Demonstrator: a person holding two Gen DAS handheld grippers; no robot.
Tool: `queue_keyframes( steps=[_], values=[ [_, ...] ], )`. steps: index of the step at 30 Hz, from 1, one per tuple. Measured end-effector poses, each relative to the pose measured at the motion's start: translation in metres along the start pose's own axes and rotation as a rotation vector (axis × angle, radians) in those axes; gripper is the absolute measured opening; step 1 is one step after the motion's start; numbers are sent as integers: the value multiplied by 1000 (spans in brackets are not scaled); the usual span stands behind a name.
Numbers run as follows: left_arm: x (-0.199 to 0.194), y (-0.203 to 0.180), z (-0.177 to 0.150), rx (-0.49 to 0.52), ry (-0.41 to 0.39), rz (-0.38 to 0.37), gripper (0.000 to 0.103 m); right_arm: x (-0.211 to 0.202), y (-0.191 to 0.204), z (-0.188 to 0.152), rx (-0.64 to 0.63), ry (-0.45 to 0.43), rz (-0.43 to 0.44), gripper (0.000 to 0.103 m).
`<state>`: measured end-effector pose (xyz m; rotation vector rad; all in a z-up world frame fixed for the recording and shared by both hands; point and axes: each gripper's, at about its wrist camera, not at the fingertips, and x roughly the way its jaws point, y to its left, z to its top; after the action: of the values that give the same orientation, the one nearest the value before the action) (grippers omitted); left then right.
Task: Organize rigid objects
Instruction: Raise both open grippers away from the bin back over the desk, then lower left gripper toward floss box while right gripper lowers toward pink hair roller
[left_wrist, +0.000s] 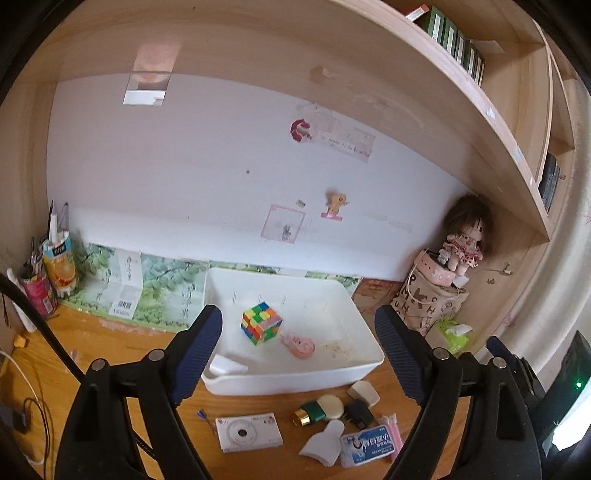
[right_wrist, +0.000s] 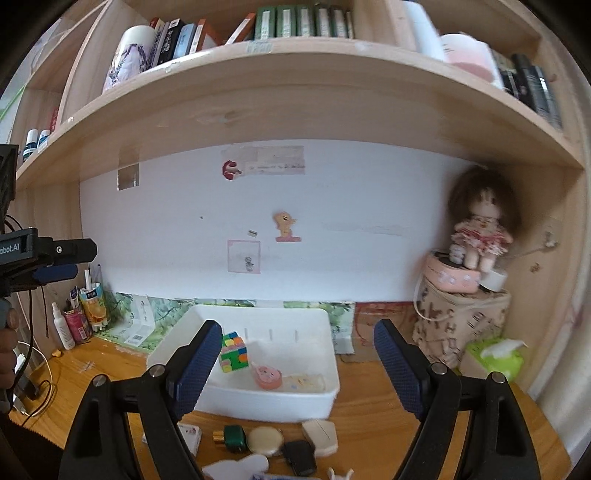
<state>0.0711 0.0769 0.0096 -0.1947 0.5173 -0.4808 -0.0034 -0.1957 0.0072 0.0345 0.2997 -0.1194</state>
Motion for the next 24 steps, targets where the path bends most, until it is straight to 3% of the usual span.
queue_keyframes(
  steps=[11,15,24],
  values=[
    [11,-2,-26,-22,105,2,88,-24,-13,-39,9,107,-101,85],
    [22,-1,-34,-33,168,9,88,-26,-11,-57,3,185,-119,85],
    [53,-3,-56,-107,341,-52,88,-22,-8,-96,24,368,-152,85]
  ],
)
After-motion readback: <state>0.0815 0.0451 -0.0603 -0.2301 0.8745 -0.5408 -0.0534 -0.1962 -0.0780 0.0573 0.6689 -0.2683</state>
